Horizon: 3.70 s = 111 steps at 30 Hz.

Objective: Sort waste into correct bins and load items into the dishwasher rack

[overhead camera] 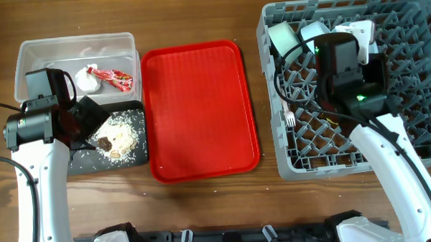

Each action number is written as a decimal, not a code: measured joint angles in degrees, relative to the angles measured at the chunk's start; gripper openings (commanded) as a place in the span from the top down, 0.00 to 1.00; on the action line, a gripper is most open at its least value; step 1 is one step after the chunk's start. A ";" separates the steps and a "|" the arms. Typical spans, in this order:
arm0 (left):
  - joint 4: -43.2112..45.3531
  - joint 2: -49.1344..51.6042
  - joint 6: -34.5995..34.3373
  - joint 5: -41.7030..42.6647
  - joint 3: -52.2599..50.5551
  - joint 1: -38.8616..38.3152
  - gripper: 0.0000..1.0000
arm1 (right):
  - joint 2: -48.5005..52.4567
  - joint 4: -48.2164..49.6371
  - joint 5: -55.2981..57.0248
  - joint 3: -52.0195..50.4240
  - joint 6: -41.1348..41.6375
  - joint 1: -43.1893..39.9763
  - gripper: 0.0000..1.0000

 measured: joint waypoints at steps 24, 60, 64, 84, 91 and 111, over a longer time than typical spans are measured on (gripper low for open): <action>10.43 0.11 7.23 4.13 0.00 -10.93 0.00 | -6.82 1.40 -44.46 -3.80 10.01 -6.82 0.02; 17.25 -26.97 10.54 5.86 -23.21 -28.87 0.00 | -20.55 -7.17 -69.79 -19.15 11.85 -15.96 0.00; 17.25 -26.97 10.51 5.86 -23.23 -28.87 0.00 | -28.13 -3.30 -65.26 -20.90 11.30 -15.96 0.00; 17.40 -26.93 10.51 5.86 -23.50 -28.87 0.00 | -75.21 42.14 -63.82 -67.19 11.30 -15.96 0.00; 17.42 -26.93 10.54 5.84 -23.50 -28.87 0.00 | -75.19 38.75 -63.80 -67.43 14.10 -15.96 0.00; 28.52 -35.15 15.34 5.18 -31.80 -28.30 0.00 | -75.17 38.75 -63.80 -67.43 14.12 -15.96 0.00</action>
